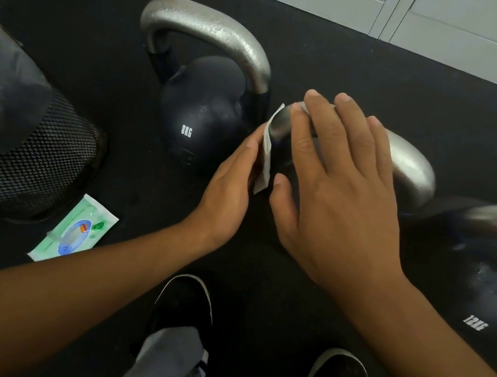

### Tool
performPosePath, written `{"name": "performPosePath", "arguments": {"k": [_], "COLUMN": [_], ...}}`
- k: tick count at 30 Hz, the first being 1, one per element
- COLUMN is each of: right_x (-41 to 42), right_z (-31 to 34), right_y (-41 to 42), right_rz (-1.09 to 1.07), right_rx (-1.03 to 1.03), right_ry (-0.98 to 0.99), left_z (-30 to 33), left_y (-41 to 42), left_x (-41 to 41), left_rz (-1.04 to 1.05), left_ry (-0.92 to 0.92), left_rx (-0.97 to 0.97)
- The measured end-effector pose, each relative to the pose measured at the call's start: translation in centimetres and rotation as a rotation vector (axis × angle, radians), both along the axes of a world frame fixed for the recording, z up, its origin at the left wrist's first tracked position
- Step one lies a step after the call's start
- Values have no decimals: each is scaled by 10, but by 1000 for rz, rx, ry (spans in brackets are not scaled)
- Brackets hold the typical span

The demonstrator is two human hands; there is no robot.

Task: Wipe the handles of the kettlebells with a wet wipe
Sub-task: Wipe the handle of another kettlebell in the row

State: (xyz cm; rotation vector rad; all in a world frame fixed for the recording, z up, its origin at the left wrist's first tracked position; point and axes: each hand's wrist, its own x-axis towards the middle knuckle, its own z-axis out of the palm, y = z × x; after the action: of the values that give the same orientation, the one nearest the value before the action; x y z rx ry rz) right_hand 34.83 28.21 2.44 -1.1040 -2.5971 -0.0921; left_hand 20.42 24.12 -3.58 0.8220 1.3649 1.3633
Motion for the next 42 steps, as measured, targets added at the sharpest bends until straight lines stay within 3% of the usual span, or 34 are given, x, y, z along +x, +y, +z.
{"name": "performPosePath", "arguments": {"k": [4, 12, 20, 26, 32, 38, 42], "right_x": [-2, -4, -6, -8, -6, 5, 8], "right_z": [-2, -4, -5, -4, -3, -6, -12], "right_y": [-1, -4, -6, -8, -11, -23, -32], "right_rz": [-14, -33, -50, -49, -23, 38, 76], "right_rx": [11, 21, 3, -8, -45, -140, -239], "right_ry": [14, 17, 27, 15, 24, 230, 340], "left_z": [5, 3, 7, 10, 3, 8, 13], "left_y": [5, 21, 4, 22, 16, -9, -7], "left_x": [2, -7, 5, -10, -10, 4, 11], "left_rz": [-7, -25, 5, -29, -25, 17, -16], "left_ry": [-11, -77, -87, -42, -33, -97, -17], "left_rx": [44, -83, 39, -117, -153, -72, -84]}}
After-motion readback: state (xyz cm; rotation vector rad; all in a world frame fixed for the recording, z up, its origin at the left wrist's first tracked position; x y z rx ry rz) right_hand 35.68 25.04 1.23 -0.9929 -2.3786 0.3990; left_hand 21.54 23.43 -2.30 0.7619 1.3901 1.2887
